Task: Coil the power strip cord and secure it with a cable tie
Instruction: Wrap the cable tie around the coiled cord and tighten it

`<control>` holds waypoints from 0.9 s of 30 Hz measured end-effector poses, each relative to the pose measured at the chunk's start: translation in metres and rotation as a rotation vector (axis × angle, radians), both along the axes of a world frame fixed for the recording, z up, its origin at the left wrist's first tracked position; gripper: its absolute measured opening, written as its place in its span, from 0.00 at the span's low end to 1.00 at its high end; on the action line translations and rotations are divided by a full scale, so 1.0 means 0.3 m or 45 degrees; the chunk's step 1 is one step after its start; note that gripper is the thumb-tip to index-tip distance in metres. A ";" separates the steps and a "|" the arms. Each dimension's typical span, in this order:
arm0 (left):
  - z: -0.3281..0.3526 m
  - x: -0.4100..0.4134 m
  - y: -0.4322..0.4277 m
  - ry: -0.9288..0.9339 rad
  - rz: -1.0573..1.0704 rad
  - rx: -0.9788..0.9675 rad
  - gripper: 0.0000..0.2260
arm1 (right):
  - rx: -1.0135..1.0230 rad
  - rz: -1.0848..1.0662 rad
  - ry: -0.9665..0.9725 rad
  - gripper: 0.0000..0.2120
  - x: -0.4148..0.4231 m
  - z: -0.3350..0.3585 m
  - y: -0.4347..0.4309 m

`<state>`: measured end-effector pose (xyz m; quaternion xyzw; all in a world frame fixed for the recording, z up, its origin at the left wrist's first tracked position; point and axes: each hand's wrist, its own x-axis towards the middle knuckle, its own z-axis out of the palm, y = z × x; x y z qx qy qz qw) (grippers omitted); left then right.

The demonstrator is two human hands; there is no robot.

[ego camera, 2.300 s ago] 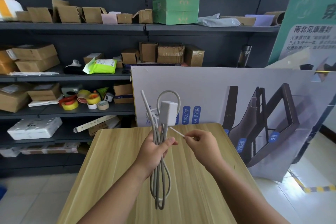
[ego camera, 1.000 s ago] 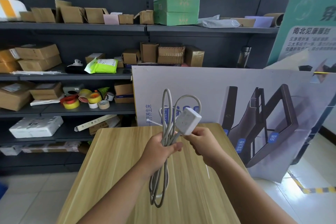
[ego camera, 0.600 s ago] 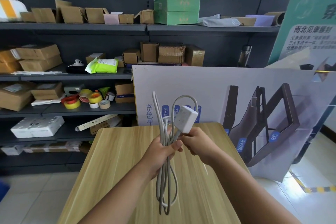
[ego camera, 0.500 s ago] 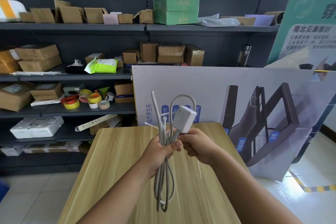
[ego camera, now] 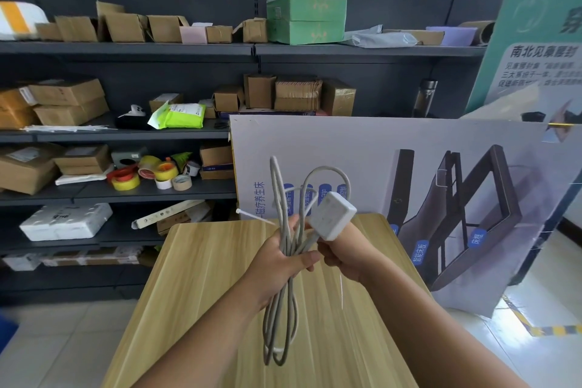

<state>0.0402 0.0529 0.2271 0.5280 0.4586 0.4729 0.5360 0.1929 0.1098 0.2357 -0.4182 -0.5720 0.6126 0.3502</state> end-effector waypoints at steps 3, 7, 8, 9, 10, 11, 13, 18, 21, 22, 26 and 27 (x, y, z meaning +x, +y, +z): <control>0.008 -0.007 0.008 -0.024 -0.014 0.052 0.32 | 0.013 0.084 -0.013 0.09 -0.013 0.001 -0.002; 0.026 -0.013 0.015 -0.070 0.009 0.071 0.28 | 0.029 0.142 0.076 0.08 -0.021 0.017 -0.011; 0.027 -0.016 0.019 -0.072 0.018 0.065 0.27 | 0.052 0.165 0.071 0.07 -0.021 0.030 -0.017; 0.024 -0.019 0.024 -0.073 0.021 0.065 0.26 | 0.080 0.186 0.056 0.07 -0.022 0.041 -0.021; 0.025 -0.021 0.026 -0.073 0.016 0.074 0.26 | 0.107 0.191 0.035 0.08 -0.026 0.046 -0.022; 0.023 -0.023 0.029 -0.069 0.018 0.083 0.23 | 0.123 0.176 0.013 0.09 -0.030 0.049 -0.021; 0.019 -0.023 0.035 -0.068 0.031 0.084 0.19 | 0.139 0.118 -0.029 0.11 -0.038 0.047 -0.006; 0.013 -0.014 0.052 -0.075 -0.015 0.063 0.27 | 0.173 0.137 0.031 0.08 -0.046 0.043 0.011; 0.006 -0.013 0.065 -0.065 -0.032 0.044 0.25 | 0.195 0.219 0.031 0.08 -0.033 0.047 0.011; 0.004 -0.013 0.067 -0.061 -0.028 0.014 0.24 | 0.198 0.234 0.003 0.08 -0.026 0.046 0.012; -0.015 -0.018 0.082 -0.118 -0.120 -0.125 0.22 | 0.210 0.212 -0.151 0.11 -0.022 0.028 0.016; -0.016 -0.018 0.086 -0.158 -0.120 -0.159 0.16 | 0.207 0.195 -0.183 0.12 -0.024 0.021 0.018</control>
